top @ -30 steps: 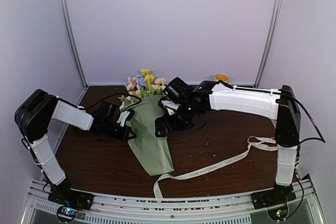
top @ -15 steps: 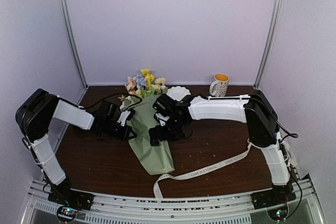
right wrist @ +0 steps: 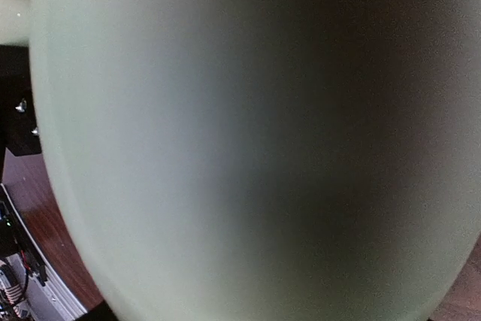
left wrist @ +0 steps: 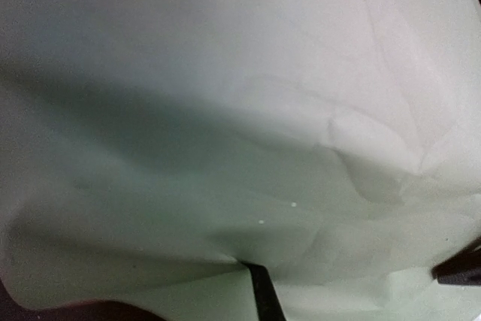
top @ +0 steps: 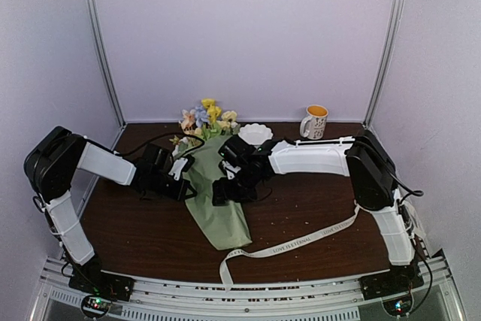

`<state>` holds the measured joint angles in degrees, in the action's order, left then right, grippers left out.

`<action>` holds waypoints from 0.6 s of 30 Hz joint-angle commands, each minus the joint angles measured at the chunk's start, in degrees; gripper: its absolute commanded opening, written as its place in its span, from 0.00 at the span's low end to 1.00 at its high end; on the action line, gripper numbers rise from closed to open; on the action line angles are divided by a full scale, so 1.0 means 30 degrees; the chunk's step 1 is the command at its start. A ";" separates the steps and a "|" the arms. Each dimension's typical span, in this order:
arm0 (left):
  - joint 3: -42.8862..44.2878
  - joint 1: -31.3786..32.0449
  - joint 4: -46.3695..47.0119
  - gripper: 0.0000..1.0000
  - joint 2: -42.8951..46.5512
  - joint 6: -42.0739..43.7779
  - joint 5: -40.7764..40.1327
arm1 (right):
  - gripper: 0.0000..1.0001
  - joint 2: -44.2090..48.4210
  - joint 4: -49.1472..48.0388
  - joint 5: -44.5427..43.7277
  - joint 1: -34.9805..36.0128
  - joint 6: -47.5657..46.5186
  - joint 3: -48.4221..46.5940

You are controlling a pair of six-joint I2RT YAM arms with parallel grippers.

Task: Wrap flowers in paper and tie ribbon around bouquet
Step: Pick up the left side of the ribbon at the center of the board.

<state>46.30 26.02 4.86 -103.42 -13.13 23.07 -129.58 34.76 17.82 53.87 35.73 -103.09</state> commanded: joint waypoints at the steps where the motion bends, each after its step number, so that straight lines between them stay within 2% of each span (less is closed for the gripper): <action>1: -0.0636 0.0037 -0.2838 0.00 -0.1446 0.0291 -0.1038 | 0.67 -0.0373 -0.0710 0.0517 -0.0019 0.0648 0.0482; 5: -0.0632 0.0026 -0.2822 0.00 -0.1461 0.0273 -0.1042 | 0.45 -0.0260 -0.0834 0.0648 -0.0051 0.0958 0.0710; 15: -0.0550 -0.0050 -0.2881 0.00 -0.1535 0.0213 -0.1124 | 0.18 -0.0098 -0.1396 0.1268 -0.0197 0.1505 0.1351; 18: -0.0728 -0.0116 -0.2590 0.13 -0.1167 0.0237 -0.0964 | 0.11 0.0036 -0.1511 0.1504 -0.0280 0.1588 0.1460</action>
<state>46.63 26.02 4.99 -103.83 -13.10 23.62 -129.78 29.39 20.12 53.21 39.68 -100.16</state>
